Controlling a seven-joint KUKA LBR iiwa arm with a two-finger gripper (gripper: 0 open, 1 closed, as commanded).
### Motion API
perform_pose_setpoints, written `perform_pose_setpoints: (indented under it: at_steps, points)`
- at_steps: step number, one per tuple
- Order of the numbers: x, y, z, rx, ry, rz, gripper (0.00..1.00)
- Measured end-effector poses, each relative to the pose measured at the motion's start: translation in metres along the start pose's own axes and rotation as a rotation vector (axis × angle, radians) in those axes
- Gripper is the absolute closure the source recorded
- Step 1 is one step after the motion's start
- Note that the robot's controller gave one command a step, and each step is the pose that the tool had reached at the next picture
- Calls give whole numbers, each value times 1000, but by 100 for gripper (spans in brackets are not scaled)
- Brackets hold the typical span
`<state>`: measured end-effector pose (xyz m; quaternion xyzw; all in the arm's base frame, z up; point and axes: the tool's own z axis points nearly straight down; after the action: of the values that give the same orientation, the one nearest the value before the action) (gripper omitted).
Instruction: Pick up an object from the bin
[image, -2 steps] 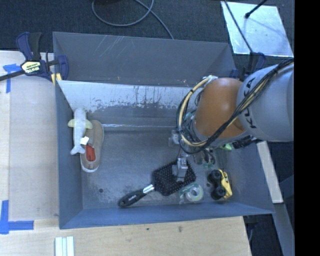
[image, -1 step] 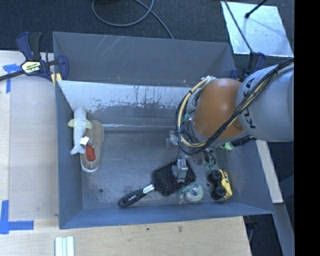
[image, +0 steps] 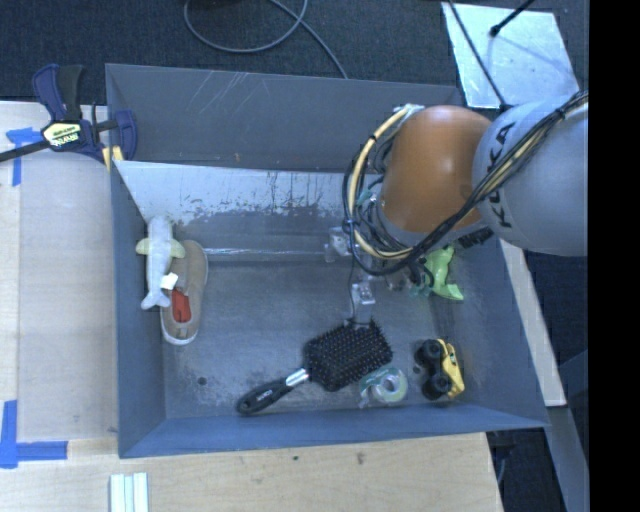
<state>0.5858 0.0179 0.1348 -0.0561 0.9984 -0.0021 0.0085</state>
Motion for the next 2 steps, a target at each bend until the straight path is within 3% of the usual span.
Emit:
perform_pose_setpoints:
  at_steps: [1, 2]
  points:
    - [31, 22, -3, -2, -10, -132, 0]
    - [65, 9, 13, -3, -2, -285, 0]
